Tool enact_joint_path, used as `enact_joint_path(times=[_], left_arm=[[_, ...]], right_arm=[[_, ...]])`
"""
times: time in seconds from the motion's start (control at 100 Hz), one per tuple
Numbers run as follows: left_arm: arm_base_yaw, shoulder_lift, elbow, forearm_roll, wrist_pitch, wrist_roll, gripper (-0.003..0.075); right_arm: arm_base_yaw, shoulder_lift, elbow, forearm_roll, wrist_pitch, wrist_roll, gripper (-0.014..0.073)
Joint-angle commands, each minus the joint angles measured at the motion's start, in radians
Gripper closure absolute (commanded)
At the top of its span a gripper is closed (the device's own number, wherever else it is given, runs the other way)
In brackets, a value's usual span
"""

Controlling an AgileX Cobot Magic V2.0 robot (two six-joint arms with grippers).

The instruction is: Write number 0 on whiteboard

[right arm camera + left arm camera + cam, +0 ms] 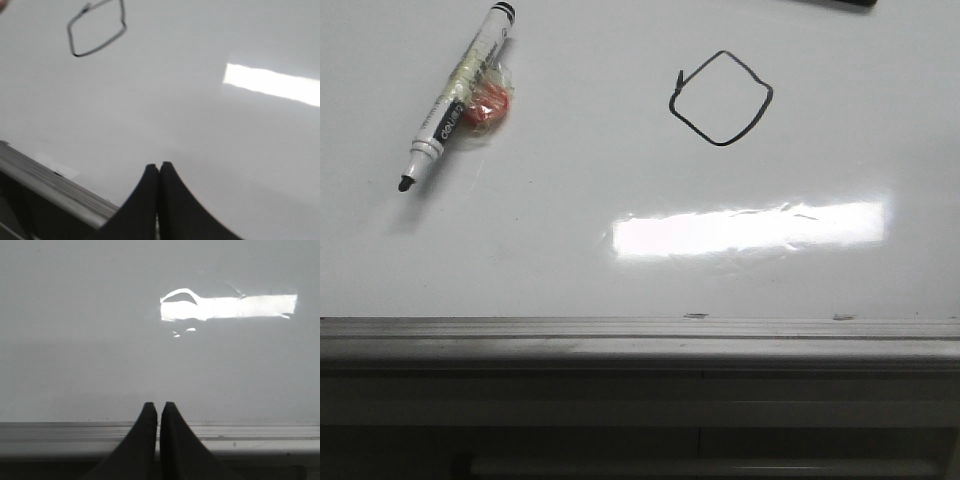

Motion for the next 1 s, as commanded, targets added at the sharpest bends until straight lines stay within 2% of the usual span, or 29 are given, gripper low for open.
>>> enact_joint_path(times=[0.0,0.16,0.3,0.37,0.99], left_arm=[[0.001,-0.029,0.031,-0.006,-0.030,-0.009,0.0740],[0.001,-0.029,0.031,-0.006,-0.030,-0.009,0.0740],[0.001,-0.029,0.031,-0.006,-0.030,-0.009,0.0740],[0.001,-0.029,0.031,-0.006,-0.030,-0.009,0.0740],[0.001,-0.029,0.031,-0.006,-0.030,-0.009,0.0740]], right_arm=[[-0.096,-0.107,0.033,0.077,-0.034,-0.045,0.0662],[-0.304,-0.272,0.084,0.285,0.151,-0.205,0.0662],[-0.454,-0.362,0.171,0.290,0.131,-0.208,0.0662],[-0.486,-0.360,0.177,0.288,0.150,-0.208,0.0662],[-0.492,-0.360,0.177,0.286,0.150,-0.208,0.0662]])
